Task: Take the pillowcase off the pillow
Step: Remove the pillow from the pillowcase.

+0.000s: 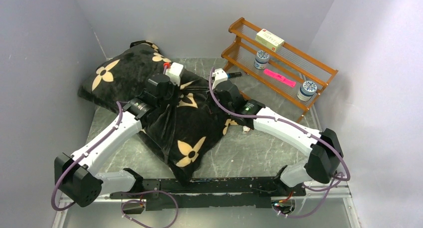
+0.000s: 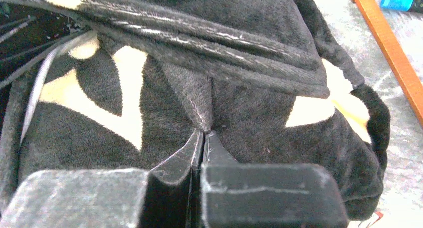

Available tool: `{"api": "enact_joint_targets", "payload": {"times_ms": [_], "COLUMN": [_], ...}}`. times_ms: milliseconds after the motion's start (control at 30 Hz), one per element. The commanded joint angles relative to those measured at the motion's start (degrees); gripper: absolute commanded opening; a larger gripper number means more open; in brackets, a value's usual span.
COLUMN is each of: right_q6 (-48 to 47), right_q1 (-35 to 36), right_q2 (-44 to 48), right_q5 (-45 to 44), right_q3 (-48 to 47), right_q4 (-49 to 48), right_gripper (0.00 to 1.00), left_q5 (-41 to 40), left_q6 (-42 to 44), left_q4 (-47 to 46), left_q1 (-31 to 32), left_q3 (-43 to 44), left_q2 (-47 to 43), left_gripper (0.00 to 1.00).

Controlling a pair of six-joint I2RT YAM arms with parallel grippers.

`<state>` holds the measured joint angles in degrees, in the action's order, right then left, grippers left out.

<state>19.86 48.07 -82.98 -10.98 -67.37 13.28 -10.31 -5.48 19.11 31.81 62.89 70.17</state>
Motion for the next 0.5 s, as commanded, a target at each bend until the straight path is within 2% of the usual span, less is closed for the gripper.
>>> {"api": "enact_joint_targets", "payload": {"times_ms": [0,133,333,467], "right_q6": [-1.35,-0.63,2.23,2.75], "right_q1": [-0.21,-0.35,-0.58,-0.83], "right_q2": [4.44,7.16,11.76,13.37], "right_q5": [-4.49,-6.35,-8.98,-6.38], "right_q3": [3.3,6.64,13.36,14.41], "right_q4": [10.99,12.26,12.46,11.73], "right_gripper": [0.0,0.0,0.0,0.0], "left_q5": [-5.38,-5.88,-5.21,-2.92], "left_q6": [0.11,-0.11,-0.54,-0.31], "left_q4": [-3.41,-4.32,-2.48,-2.74], "left_q1": [-1.8,-2.27,-2.37,-2.4], "left_q3": [-0.87,-1.6,-0.35,-0.65], "left_q2": [-3.52,-4.73,-1.95,-1.24], "left_gripper": [0.05,0.05,0.05,0.05]}}
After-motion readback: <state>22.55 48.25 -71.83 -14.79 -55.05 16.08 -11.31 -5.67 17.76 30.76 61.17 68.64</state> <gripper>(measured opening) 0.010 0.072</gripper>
